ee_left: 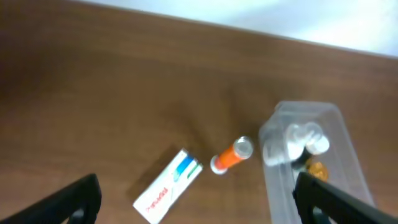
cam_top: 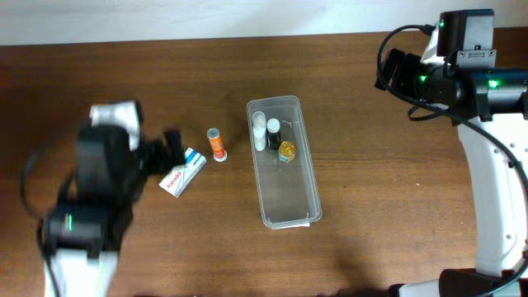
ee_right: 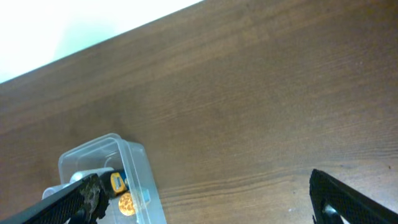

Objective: Pack container
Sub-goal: 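Move left gripper toward the orange effervescent tube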

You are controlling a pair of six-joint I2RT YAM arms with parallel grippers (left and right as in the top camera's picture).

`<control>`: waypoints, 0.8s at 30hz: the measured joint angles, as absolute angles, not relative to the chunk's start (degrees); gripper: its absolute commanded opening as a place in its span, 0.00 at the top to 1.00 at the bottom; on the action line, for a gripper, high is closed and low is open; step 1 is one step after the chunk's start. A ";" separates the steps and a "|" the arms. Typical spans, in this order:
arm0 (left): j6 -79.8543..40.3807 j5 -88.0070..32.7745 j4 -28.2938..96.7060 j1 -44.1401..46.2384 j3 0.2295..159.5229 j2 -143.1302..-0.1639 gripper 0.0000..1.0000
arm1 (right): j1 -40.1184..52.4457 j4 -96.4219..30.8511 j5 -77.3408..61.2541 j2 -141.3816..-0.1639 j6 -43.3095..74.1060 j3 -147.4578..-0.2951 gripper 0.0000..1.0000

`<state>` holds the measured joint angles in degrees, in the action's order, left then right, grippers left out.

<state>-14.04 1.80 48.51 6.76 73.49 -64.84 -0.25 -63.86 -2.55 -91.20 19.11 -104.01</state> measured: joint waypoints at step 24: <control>-8.08 -5.37 46.28 14.74 85.19 -99.81 0.23 | -0.25 -63.86 -2.70 -91.20 19.09 -104.01 0.02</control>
<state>-8.08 -5.37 46.28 14.74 85.19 -99.81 -0.25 -63.86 -2.70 -91.20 19.09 -104.01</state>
